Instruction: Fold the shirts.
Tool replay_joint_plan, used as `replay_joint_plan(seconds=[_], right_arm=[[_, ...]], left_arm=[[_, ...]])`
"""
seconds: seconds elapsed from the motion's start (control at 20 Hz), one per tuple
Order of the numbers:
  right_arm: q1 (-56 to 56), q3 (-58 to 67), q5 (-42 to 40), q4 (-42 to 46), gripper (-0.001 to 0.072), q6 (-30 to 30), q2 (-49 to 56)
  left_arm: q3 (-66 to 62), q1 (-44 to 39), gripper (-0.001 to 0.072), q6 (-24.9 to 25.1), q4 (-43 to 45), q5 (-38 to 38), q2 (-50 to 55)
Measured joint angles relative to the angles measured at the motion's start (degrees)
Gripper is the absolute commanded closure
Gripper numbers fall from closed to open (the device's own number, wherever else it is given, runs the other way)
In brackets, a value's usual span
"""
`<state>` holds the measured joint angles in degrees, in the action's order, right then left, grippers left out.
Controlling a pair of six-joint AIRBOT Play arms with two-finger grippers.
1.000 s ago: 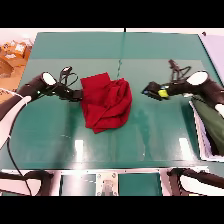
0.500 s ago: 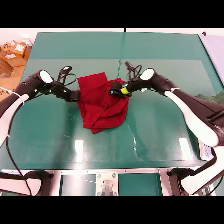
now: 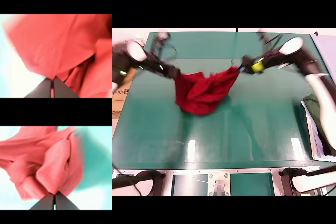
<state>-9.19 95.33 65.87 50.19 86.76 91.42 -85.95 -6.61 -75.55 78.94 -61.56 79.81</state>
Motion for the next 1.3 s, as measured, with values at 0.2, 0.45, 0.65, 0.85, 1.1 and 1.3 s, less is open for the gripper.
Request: replay_joint_plan(seconds=[0.2, 0.45, 0.65, 0.85, 1.1, 1.3], right_arm=[[8.59, 1.73, 5.14, 1.01, 0.07, -2.56, -14.16], [17.16, 2.23, 7.34, 1.73, 0.07, -6.91, -28.92], [22.18, 2.25, 8.11, 4.57, 0.07, -8.61, -36.24], [23.85, 1.03, 9.33, 5.49, 0.07, -9.18, -40.09], [24.35, -5.6, 8.61, 5.99, 0.0699, -9.38, -41.33], [24.39, -15.39, 0.72, 6.12, 0.0699, -9.42, -39.34]], left_arm=[[-10.97, 0.02, 0.0686, -1.49, 1.73, -0.85, -10.45], [-20.52, 0.0, 0.0686, -2.01, 2.62, -1.05, -22.99], [-22.64, 0.0, 0.0686, -2.34, 3.19, -1.38, -28.02], [-23.19, 0.0, 0.0685, -3.08, 4.48, 1.7, -28.57], [-23.32, -0.02, 0.0685, -3.67, 5.73, 4.83, -20.59], [-23.32, -0.04, 0.0685, -3.39, 5.57, 6.14, -6.93]])
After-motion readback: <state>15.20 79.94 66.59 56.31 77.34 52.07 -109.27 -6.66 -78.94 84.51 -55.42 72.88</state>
